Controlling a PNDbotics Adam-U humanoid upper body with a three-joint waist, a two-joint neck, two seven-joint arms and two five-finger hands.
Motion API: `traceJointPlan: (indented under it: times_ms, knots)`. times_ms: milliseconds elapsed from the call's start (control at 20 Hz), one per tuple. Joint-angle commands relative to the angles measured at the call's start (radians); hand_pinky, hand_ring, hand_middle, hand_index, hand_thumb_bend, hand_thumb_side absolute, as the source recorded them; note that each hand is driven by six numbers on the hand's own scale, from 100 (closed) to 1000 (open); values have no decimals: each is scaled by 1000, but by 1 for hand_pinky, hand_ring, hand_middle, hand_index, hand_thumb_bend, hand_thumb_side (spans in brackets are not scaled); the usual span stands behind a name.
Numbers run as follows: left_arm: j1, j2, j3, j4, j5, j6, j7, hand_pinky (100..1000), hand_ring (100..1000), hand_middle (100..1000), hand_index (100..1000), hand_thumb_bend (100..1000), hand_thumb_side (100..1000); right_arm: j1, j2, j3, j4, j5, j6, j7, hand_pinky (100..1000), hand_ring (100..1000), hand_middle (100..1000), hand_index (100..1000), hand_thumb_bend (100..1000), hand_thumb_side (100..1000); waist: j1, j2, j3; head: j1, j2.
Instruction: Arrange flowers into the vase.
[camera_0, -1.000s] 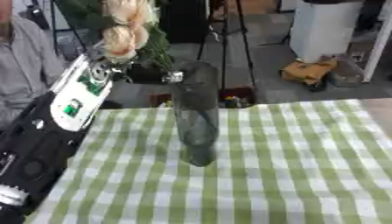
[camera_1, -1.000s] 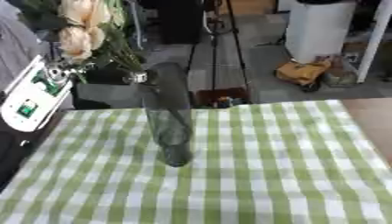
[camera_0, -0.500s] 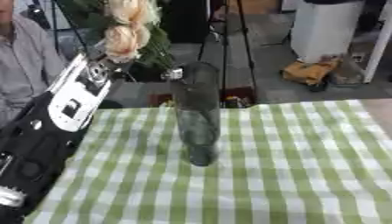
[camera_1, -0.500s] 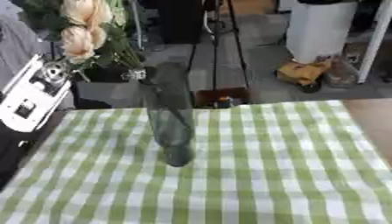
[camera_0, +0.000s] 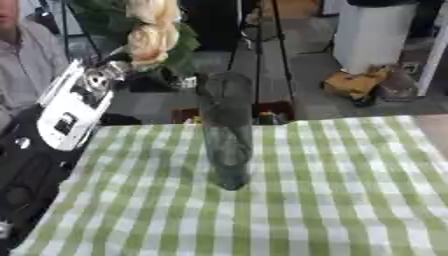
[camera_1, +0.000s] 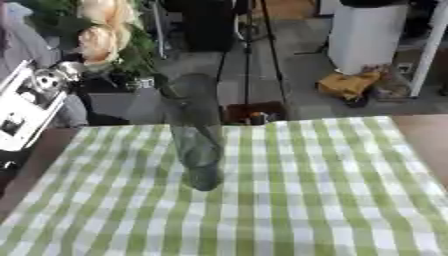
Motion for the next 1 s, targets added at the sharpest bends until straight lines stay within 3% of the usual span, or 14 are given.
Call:
traceJointPlan:
  times_ms: [50,450,1000]
  knots:
    - [-7,44,0,-27,1,-1,-17,868,1000,1000,1000,423,868,-7,-9,-1,-15,6,-1,-6,653,743,717,786,100,801,-2,-28,4,-7,7]
    - [30,83,-16,-93,51,-1,-48,874,1000,1000,1000,403,873,-6,-10,-2,-15,8,-3,-13,657,744,716,787,100,802,-3,-33,13,-19,21]
    - [152,179,-14,-313,154,21,-66,856,1000,1000,1000,282,916,-2,-9,-6,-15,12,-8,-28,659,742,716,787,100,811,-17,-53,30,-52,62]
